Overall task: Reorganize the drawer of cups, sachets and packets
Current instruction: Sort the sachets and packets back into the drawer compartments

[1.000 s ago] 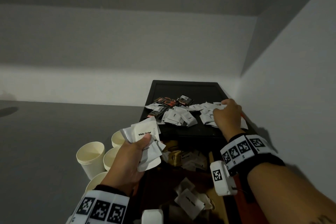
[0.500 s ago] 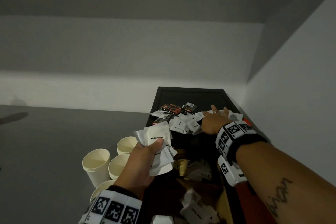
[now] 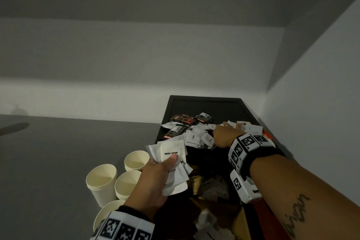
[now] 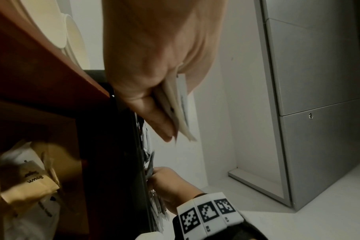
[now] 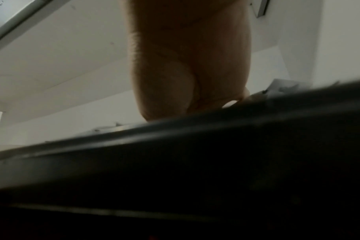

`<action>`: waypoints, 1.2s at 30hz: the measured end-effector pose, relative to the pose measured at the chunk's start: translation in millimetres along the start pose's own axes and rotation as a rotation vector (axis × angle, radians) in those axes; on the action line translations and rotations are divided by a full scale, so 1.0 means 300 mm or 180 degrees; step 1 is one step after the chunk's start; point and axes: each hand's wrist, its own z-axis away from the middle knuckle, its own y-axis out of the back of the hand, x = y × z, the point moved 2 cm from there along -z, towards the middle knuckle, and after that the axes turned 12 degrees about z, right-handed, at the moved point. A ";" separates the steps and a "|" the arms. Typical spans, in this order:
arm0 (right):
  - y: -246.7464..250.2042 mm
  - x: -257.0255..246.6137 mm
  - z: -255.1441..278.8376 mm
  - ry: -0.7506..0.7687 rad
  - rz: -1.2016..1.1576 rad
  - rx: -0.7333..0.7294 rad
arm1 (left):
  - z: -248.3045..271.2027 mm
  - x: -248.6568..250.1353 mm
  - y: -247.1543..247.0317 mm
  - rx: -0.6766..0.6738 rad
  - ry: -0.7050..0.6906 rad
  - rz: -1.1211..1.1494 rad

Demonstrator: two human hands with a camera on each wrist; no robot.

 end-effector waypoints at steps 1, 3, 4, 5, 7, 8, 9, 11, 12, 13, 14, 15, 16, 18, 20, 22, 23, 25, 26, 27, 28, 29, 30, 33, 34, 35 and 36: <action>0.001 -0.001 0.002 -0.0014 -0.0032 -0.0004 | 0.002 0.000 -0.002 -0.0019 -0.0003 0.0022; 0.006 -0.001 0.012 -0.0033 -0.0029 0.0064 | 0.005 0.002 -0.004 -0.0053 0.0002 0.0049; 0.015 0.001 0.025 -0.0033 -0.0038 0.0147 | 0.007 0.003 -0.002 -0.0065 0.0001 0.0052; 0.026 0.005 0.040 -0.0044 -0.0074 0.0290 | 0.009 0.005 -0.003 -0.0081 -0.0001 0.0062; 0.051 0.020 0.071 -0.0056 -0.0185 0.0510 | 0.011 0.008 -0.003 -0.0097 0.0003 0.0066; 0.062 0.033 0.084 -0.0075 -0.0277 0.0543 | 0.010 0.008 -0.002 -0.0095 0.0001 0.0058; 0.065 0.050 0.082 -0.0122 -0.0396 0.0573 | 0.013 0.010 -0.007 -0.0115 -0.0005 0.0055; 0.070 0.096 0.088 -0.0312 -0.0681 0.0589 | 0.015 0.010 -0.013 -0.0153 -0.0016 0.0055; 0.069 0.121 0.094 -0.0455 -0.0812 0.0603 | 0.014 0.008 -0.015 -0.0150 -0.0013 0.0059; 0.067 0.147 0.104 -0.0547 -0.0898 0.0620 | 0.015 0.007 -0.019 -0.0158 -0.0008 0.0074; 0.063 0.168 0.122 -0.0572 -0.0903 0.0617 | 0.015 0.004 -0.020 -0.0164 -0.0004 0.0082; 0.054 0.187 0.134 -0.0608 -0.0872 0.0616 | 0.017 0.003 -0.025 -0.0175 -0.0007 0.0084; 0.043 0.204 0.146 -0.0627 -0.0851 0.0620 | 0.016 0.001 -0.025 -0.0170 -0.0012 0.0069; 0.013 0.222 0.167 -0.0620 -0.0874 0.0575 | 0.019 -0.003 -0.033 -0.0168 -0.0012 0.0040; -0.019 0.214 0.189 -0.0580 -0.0913 0.0497 | 0.023 -0.005 -0.043 -0.0218 0.0006 0.0040; -0.045 0.197 0.217 -0.0439 -0.0761 0.0535 | 0.025 -0.008 -0.052 -0.0253 0.0035 0.0017; -0.053 0.193 0.232 -0.0347 -0.0699 0.0576 | 0.027 -0.009 -0.057 -0.0259 0.0043 0.0002; -0.060 0.192 0.253 -0.0269 -0.0748 0.0691 | 0.026 -0.012 -0.063 -0.0260 0.0038 -0.0027; -0.063 0.193 0.260 -0.0263 -0.0828 0.0733 | 0.025 -0.014 -0.065 -0.0260 0.0033 -0.0028; -0.068 0.194 0.261 -0.0275 -0.0919 0.0790 | 0.028 -0.015 -0.068 -0.0252 0.0031 -0.0020; -0.070 0.195 0.262 -0.0292 -0.0996 0.0862 | 0.028 -0.016 -0.070 -0.0240 0.0032 -0.0026; -0.072 0.197 0.261 -0.0300 -0.1070 0.0954 | 0.029 -0.017 -0.073 -0.0234 0.0032 -0.0026; -0.073 0.199 0.261 -0.0319 -0.1135 0.1010 | 0.031 -0.019 -0.075 -0.0243 0.0033 -0.0031; -0.069 0.201 0.279 -0.0376 -0.1485 0.1268 | 0.035 -0.024 -0.081 -0.0285 0.0050 0.0028; -0.061 0.192 0.297 -0.0378 -0.1695 0.1451 | 0.034 -0.026 -0.081 -0.0296 0.0052 0.0041; -0.050 0.173 0.324 -0.0348 -0.1956 0.1639 | 0.034 -0.029 -0.084 -0.0287 0.0048 0.0037; -0.040 0.145 0.358 -0.0262 -0.2272 0.1743 | 0.033 -0.033 -0.086 -0.0272 0.0038 0.0039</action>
